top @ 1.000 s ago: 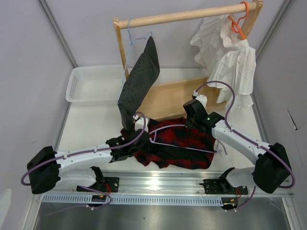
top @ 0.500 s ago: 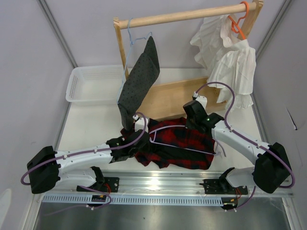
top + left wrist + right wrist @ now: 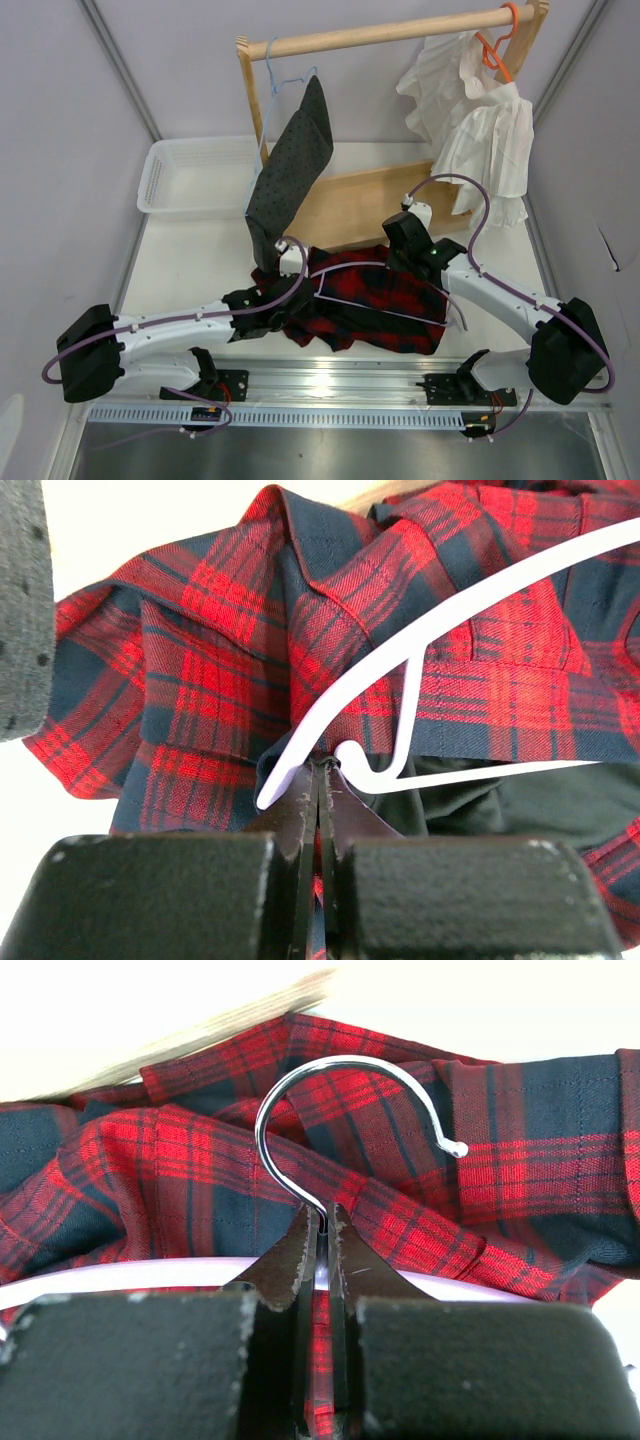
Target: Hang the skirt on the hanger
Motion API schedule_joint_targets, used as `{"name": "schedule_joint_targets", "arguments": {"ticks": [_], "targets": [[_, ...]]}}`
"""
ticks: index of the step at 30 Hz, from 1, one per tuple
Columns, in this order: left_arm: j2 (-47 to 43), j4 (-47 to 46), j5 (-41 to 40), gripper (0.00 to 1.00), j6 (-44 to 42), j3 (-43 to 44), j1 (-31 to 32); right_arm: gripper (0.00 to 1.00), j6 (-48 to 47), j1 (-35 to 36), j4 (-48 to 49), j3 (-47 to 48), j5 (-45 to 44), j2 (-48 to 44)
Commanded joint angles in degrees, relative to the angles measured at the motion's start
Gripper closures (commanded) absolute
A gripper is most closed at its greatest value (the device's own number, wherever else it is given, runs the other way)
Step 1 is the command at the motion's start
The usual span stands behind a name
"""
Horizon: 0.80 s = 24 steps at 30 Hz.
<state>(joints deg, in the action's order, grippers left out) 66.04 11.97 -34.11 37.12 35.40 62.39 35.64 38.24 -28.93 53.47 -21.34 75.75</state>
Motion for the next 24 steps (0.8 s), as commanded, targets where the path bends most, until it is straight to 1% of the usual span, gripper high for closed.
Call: {"name": "schedule_joint_targets", "arguments": {"ticks": [1,5,7,10,18,24], "targets": [[-2.41,-4.58,-6.32,1.0,0.06,0.2,0.54,1.0,-2.33,0.17,-1.83,-1.18,0.51,-1.39],[-2.23,-9.14,-6.67,1.0,-2.75,-0.5,2.47,1.0,-2.59,-0.09,-1.83,-1.27,0.34,-1.48],[-1.8,-9.59,-7.02,1.0,-2.59,-0.33,3.26,1.0,-2.94,-0.09,-1.75,-1.27,0.34,-1.74],[0.74,-7.4,-7.9,1.0,-1.27,0.9,3.35,1.0,-3.12,-0.01,-1.39,-1.7,0.86,-2.44],[3.22,-7.22,-5.1,1.0,-0.12,1.08,3.53,1.0,-3.21,-1.5,-1.92,-0.39,2.01,-2.88],[0.24,-8.36,-4.48,1.0,-0.03,-1.9,3.88,1.0,-3.29,-2.2,-2.89,1.72,2.09,-2.8]]}}
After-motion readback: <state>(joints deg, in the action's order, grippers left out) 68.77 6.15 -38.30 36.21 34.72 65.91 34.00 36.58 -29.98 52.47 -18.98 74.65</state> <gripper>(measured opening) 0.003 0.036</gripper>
